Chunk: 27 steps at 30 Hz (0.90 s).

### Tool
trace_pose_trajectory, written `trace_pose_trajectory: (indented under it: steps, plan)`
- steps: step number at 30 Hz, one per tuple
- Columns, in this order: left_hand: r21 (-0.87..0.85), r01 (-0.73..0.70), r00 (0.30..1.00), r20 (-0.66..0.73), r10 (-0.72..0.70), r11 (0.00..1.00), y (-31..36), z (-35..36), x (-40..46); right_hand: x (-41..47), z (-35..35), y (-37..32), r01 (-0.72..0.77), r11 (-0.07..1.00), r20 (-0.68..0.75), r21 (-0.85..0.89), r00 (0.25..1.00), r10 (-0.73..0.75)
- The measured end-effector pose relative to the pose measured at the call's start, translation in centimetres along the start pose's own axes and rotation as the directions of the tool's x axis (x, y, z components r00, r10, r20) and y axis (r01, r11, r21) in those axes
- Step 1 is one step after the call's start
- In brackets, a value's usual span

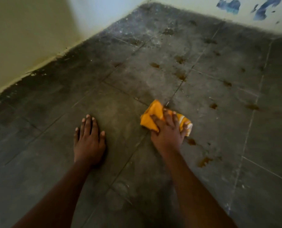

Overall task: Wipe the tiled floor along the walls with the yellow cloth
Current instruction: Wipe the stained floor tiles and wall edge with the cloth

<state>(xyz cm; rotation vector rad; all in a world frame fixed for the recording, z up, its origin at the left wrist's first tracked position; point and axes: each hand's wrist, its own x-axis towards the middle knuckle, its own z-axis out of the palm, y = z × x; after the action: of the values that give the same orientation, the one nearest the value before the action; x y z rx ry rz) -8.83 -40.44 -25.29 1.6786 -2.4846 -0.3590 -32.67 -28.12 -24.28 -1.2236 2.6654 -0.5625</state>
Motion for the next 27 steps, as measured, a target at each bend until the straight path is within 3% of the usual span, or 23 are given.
trace_pose_trajectory:
  steps: [3, 5, 8, 11, 13, 16, 19, 21, 23, 25, 27]
  plan:
    - [-0.014, -0.051, 0.996, 0.070, 0.052, 0.999, 2.2, 0.2, -1.4, -6.3, -0.3, 2.4, 0.298, 0.951, 0.053, -0.081, 0.954, -0.295]
    - [-0.005, -0.105, 0.989, 0.106, 0.105, 0.994, 3.9, 0.7, -2.6, -7.4, -1.2, 5.3, 0.320, 0.939, 0.102, -0.128, 0.946, -0.309]
    - [0.034, -0.138, 0.982, 0.137, 0.132, 0.990, 6.8, 1.9, -4.9, -5.0, -3.1, 8.6, 0.037, 0.985, 0.057, -0.171, 0.998, -0.027]
    - [0.082, -0.114, 0.982, 0.159, 0.100, 0.990, 9.1, 2.5, -6.2, -1.9, -3.9, 8.0, -0.172, 0.980, 0.057, -0.096, 0.982, 0.178]
    - [0.081, -0.080, 0.974, 0.217, 0.061, 0.993, 10.3, 2.5, -6.4, -2.4, -3.7, 6.5, -0.055, 0.989, 0.137, -0.139, 0.988, 0.075]
    - [0.096, -0.072, 0.963, 0.266, 0.044, 0.993, 12.0, 2.2, -7.5, -9.0, -2.9, 6.5, 0.279, 0.950, 0.159, -0.141, 0.953, -0.257]
    - [0.076, -0.142, 0.935, 0.338, 0.108, 0.987, 13.2, 2.0, -9.4, -13.6, -3.7, 11.6, 0.372, 0.915, 0.126, -0.156, 0.926, -0.355]
    - [0.034, -0.149, 0.913, 0.390, 0.124, 0.988, 13.1, 2.0, -10.5, -12.9, -4.5, 15.1, 0.273, 0.941, 0.045, -0.198, 0.962, -0.270]
    - [0.018, -0.150, 0.921, 0.365, 0.134, 0.988, 12.9, 2.0, -10.9, -9.6, -5.9, 16.4, 0.037, 0.984, 0.010, -0.174, 0.999, -0.036]
    - [0.033, -0.154, 0.925, 0.355, 0.133, 0.987, 13.0, 2.3, -11.1, -5.8, -6.4, 15.3, -0.178, 0.973, -0.003, -0.144, 0.984, 0.180]
    - [0.035, -0.142, 0.935, 0.333, 0.123, 0.989, 13.3, 2.7, -11.1, -3.5, -5.9, 13.0, -0.240, 0.960, 0.024, -0.145, 0.969, 0.246]
